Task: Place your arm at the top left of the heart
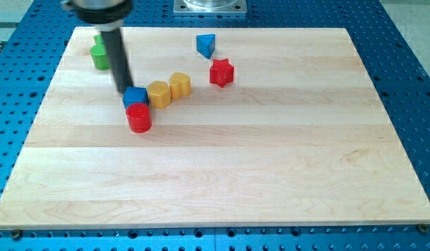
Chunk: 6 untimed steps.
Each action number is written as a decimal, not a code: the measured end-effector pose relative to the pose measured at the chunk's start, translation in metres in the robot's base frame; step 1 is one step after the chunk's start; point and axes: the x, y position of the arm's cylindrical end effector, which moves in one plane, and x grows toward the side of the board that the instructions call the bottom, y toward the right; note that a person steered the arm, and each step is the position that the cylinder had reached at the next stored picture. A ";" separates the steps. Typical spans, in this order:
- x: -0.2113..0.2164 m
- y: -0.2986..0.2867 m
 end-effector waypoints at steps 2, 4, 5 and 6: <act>-0.030 0.099; -0.030 0.101; -0.036 0.101; -0.061 0.090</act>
